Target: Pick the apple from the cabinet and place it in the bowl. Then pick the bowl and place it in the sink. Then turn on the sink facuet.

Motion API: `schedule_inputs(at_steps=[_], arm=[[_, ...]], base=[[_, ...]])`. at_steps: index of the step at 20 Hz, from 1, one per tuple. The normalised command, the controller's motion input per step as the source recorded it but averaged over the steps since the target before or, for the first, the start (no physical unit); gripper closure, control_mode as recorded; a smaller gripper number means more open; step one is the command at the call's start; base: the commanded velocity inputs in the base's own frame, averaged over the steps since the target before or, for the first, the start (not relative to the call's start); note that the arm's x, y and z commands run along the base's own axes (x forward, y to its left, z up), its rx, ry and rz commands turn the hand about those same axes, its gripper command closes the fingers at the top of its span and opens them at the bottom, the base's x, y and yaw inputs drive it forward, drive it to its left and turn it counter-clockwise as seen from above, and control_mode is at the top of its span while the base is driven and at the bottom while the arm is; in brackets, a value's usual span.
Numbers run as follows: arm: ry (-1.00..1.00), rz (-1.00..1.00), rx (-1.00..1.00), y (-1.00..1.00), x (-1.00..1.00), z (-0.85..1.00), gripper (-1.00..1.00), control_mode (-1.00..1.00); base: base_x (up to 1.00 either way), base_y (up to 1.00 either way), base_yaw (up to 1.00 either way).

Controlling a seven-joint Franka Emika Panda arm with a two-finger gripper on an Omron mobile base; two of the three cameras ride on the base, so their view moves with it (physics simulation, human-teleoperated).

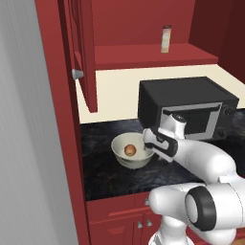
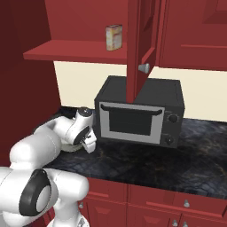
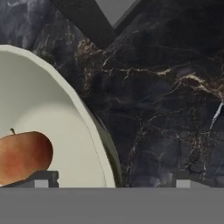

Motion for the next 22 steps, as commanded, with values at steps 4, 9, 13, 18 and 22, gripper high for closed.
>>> schedule_inputs(at_steps=[4, 9, 13, 18, 22], arm=[[0.0, -0.01, 0.03, 0.07, 0.0, -0.23, 1.0, -1.0], [0.0, -0.02, 0.01, 0.0, -0.01, -0.29, 1.0, -1.0], [-0.01, -0.09, 0.0, 0.0, -0.29, -0.12, 1.0, -1.0], [-0.02, -0.11, 0.06, -0.09, -0.74, 0.36, 1.0, -1.0], [0.0, 0.0, 0.04, -0.09, -0.96, 0.88, 1.0, -1.0]], base=[[0.0, 0.0, 0.0], [0.0, 0.0, 0.0], [0.0, 0.0, 0.0], [0.0, 0.0, 0.0], [0.0, 0.0, 0.0]])
